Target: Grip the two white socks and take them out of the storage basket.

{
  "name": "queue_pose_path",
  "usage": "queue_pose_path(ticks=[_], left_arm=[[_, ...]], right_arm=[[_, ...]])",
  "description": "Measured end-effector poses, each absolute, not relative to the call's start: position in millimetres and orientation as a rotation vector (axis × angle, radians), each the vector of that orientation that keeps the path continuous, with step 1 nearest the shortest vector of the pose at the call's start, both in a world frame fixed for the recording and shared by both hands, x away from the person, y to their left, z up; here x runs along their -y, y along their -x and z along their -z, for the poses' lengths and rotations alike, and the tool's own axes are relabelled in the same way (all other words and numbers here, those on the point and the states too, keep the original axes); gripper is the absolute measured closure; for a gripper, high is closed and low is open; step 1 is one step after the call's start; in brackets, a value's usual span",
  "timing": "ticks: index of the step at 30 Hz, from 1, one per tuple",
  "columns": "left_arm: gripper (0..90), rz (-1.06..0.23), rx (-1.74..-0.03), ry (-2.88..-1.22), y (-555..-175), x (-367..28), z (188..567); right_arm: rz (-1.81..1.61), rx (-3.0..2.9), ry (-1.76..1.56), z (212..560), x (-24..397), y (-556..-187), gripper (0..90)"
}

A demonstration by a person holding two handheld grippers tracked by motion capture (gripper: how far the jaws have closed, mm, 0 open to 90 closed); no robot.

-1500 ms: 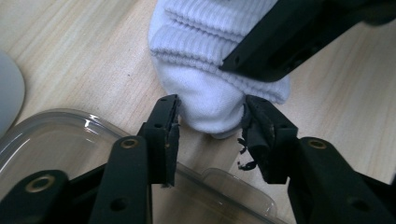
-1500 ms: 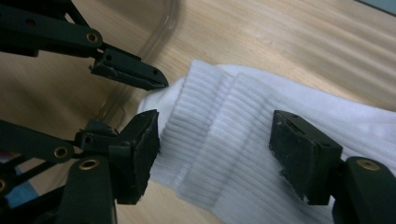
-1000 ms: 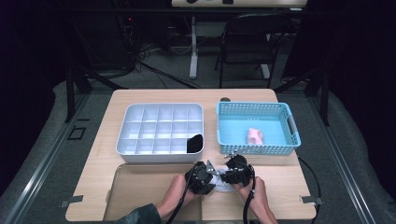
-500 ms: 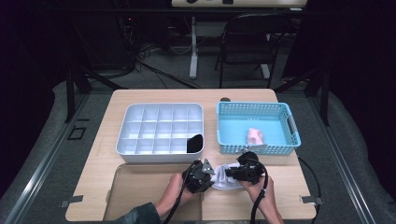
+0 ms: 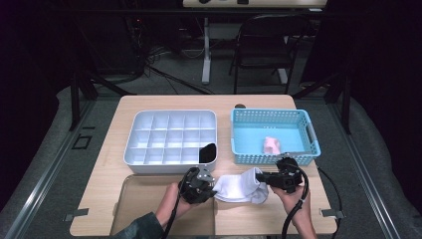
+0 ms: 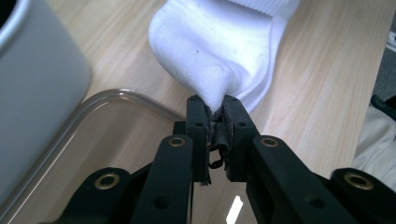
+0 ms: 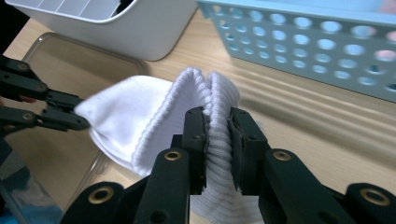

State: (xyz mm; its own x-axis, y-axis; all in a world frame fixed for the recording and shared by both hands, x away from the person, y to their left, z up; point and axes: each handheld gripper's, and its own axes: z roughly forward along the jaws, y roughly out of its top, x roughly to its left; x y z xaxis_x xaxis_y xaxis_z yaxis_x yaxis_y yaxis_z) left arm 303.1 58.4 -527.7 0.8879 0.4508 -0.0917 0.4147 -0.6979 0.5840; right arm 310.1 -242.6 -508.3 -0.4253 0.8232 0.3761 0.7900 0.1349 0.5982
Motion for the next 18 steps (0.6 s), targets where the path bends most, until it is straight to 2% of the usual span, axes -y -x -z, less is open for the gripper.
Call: queue_pose_path(ticks=[5,18], left_arm=[[83.1,-0.084,-0.654,-2.409,-298.5,-75.1,525.4],[83.0,-0.091,-0.683,-2.427,-303.5,-81.2,530.1]], right_arm=[[-1.173,-2.336,-1.689,514.8,255.0,-314.0,77.0],[-1.018,-2.345,-1.696,528.4,263.3,-323.2,73.9]])
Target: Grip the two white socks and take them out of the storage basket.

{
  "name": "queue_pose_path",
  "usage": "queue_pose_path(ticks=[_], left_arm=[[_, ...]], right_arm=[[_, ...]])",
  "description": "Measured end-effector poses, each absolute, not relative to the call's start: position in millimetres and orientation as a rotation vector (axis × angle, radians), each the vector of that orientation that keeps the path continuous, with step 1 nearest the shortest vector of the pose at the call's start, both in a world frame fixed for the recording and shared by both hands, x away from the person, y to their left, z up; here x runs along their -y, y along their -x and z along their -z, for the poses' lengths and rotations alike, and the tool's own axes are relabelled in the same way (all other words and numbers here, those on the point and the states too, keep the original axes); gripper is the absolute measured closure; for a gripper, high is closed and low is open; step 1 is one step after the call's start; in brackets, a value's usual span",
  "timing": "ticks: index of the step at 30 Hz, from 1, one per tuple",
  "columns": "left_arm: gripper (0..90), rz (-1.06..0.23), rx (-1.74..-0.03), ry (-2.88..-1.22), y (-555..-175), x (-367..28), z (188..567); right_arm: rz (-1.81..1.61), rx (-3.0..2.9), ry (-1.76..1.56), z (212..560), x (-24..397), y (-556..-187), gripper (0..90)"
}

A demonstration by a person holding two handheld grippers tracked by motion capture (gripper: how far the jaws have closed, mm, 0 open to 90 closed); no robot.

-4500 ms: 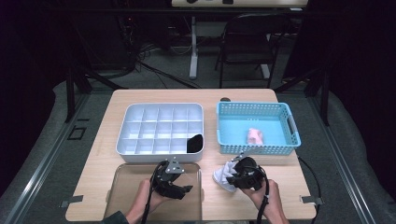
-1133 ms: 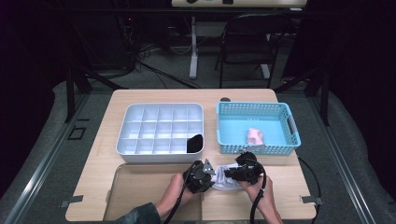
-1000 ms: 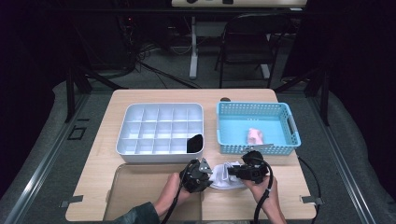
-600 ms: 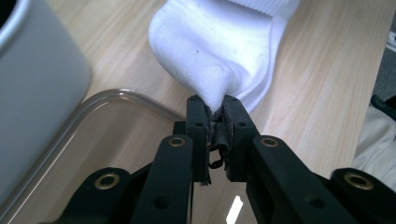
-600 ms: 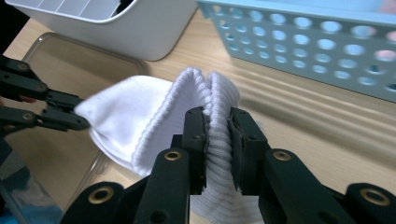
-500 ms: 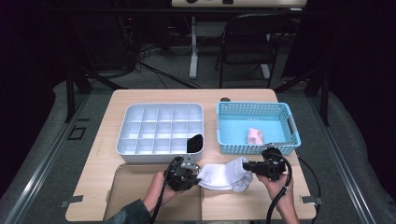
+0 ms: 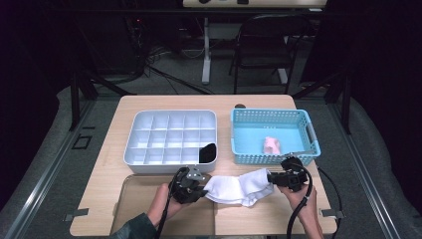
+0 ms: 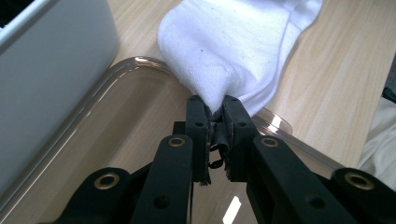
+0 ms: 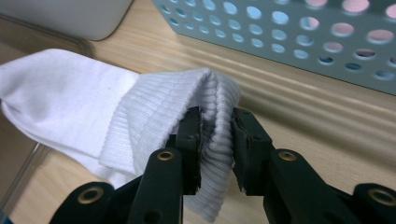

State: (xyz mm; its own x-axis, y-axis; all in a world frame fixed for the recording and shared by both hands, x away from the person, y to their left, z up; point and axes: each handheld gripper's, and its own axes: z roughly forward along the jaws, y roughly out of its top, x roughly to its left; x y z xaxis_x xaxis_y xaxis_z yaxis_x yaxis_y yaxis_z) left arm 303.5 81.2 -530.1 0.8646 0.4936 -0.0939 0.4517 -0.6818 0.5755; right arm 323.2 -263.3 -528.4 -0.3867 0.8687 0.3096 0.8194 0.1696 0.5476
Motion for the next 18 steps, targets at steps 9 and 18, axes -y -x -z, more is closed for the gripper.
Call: queue_pose_path(ticks=[9,18], left_arm=[[82.8,-0.086,-0.699,-2.421,-304.2,-86.1,535.3],[82.8,-0.07,-0.697,-2.43,-306.8,-84.5,539.8]], right_arm=[[-0.932,-2.374,-1.693,537.1,261.4,-326.8,73.3],[-0.849,-2.365,-1.711,542.2,266.2,-328.5,72.6]])
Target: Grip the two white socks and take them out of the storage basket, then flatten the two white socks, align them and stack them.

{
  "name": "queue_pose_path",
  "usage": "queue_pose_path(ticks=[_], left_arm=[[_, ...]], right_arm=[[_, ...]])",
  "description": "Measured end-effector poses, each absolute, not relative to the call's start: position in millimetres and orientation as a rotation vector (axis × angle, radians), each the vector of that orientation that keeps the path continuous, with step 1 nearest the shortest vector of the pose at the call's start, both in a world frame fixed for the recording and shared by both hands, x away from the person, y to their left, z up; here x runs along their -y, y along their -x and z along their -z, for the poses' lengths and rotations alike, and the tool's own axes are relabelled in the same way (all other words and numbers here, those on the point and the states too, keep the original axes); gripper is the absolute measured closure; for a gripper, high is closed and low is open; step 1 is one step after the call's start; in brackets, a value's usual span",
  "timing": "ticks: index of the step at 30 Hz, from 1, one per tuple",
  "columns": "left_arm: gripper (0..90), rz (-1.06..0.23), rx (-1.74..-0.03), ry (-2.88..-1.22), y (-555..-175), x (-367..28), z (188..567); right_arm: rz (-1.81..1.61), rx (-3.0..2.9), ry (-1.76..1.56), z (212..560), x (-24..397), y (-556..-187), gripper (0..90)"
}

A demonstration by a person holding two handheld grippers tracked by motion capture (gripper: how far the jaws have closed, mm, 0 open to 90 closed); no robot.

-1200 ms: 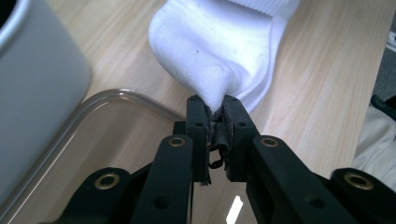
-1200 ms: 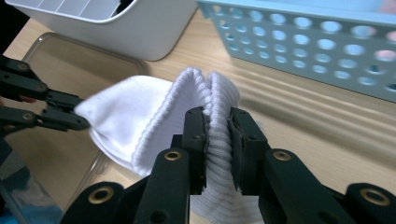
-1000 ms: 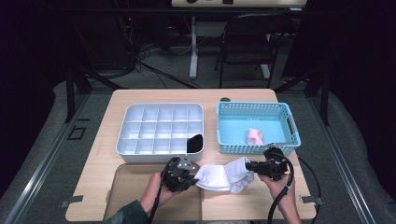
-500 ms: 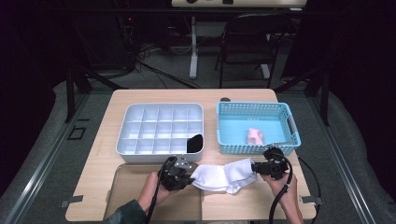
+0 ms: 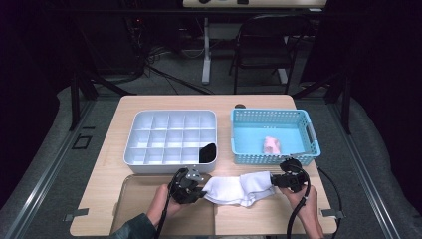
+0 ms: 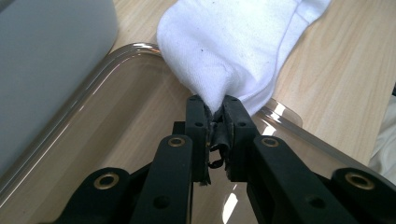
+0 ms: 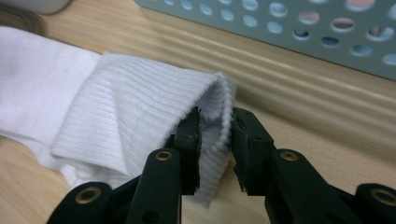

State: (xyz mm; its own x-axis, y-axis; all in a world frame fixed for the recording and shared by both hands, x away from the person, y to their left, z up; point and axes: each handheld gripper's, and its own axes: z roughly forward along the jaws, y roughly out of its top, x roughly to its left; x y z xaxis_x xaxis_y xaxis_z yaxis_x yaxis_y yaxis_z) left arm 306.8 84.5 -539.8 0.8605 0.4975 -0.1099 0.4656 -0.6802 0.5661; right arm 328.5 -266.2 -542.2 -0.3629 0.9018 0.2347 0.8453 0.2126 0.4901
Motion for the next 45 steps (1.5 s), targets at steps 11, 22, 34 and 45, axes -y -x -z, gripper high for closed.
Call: queue_pose_path(ticks=[11,22,34,45], left_arm=[[82.7,-0.07,-0.697,-2.434,-308.1,-83.4,541.9],[82.6,-0.068,-0.701,-2.433,-309.6,-82.2,542.1],[81.8,-0.072,-0.694,-2.445,-307.1,-79.2,542.2],[66.9,-0.055,-0.708,-2.472,-309.9,-79.7,540.1]], right_arm=[[-0.777,-2.339,-1.737,544.7,273.9,-331.8,68.9],[-0.687,-2.343,-1.759,550.9,278.6,-333.4,69.6],[-0.632,-2.315,-1.767,550.2,284.8,-332.9,67.7],[-0.678,-2.235,-1.82,542.7,302.3,-327.1,65.5]])
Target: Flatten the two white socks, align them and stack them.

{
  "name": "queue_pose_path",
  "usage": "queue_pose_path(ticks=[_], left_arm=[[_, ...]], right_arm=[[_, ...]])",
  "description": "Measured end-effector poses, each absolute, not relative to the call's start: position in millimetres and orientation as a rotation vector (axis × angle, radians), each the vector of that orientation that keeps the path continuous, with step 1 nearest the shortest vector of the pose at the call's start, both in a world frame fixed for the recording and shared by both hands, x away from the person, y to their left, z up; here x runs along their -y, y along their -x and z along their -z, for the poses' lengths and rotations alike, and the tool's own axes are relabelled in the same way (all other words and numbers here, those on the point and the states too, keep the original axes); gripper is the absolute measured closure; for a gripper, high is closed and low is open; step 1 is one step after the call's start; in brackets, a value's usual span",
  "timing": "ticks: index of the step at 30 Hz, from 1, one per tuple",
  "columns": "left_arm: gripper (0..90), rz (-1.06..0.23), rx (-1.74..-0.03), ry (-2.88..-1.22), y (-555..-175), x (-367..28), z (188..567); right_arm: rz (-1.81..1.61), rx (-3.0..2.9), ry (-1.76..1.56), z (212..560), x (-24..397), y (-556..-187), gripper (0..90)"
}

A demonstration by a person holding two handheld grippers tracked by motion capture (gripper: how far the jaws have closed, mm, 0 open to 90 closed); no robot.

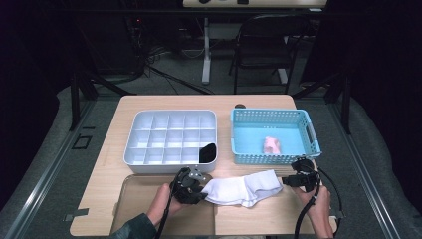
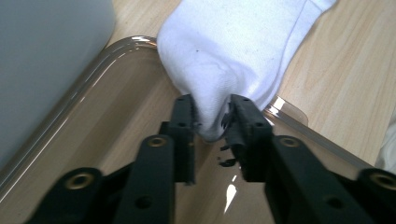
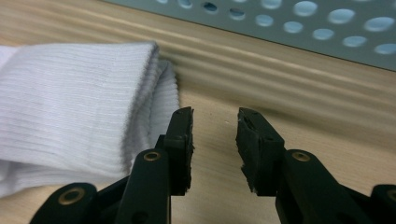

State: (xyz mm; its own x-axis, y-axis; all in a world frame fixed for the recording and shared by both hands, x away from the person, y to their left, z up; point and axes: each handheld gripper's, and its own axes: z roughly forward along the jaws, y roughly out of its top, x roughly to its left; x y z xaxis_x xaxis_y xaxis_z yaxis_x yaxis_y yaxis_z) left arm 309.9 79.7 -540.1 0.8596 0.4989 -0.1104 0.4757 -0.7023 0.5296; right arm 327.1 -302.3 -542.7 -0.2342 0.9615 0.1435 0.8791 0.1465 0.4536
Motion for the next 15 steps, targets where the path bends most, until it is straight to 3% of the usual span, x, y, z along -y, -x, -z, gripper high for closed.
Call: queue_pose_path(ticks=[3,8,15], left_arm=[[60.3,-0.048,-0.722,-2.466,-311.3,-81.5,537.6],[52.3,-0.053,-0.744,-2.453,-311.5,-82.3,535.5],[54.2,-0.07,-0.734,-2.434,-308.3,-80.1,530.0]], right_arm=[[-0.921,-2.208,-1.853,532.3,308.2,-317.6,63.8],[-1.011,-2.244,-1.814,529.6,299.4,-315.3,61.3],[-0.931,-2.361,-1.78,538.4,283.4,-319.1,65.9]])
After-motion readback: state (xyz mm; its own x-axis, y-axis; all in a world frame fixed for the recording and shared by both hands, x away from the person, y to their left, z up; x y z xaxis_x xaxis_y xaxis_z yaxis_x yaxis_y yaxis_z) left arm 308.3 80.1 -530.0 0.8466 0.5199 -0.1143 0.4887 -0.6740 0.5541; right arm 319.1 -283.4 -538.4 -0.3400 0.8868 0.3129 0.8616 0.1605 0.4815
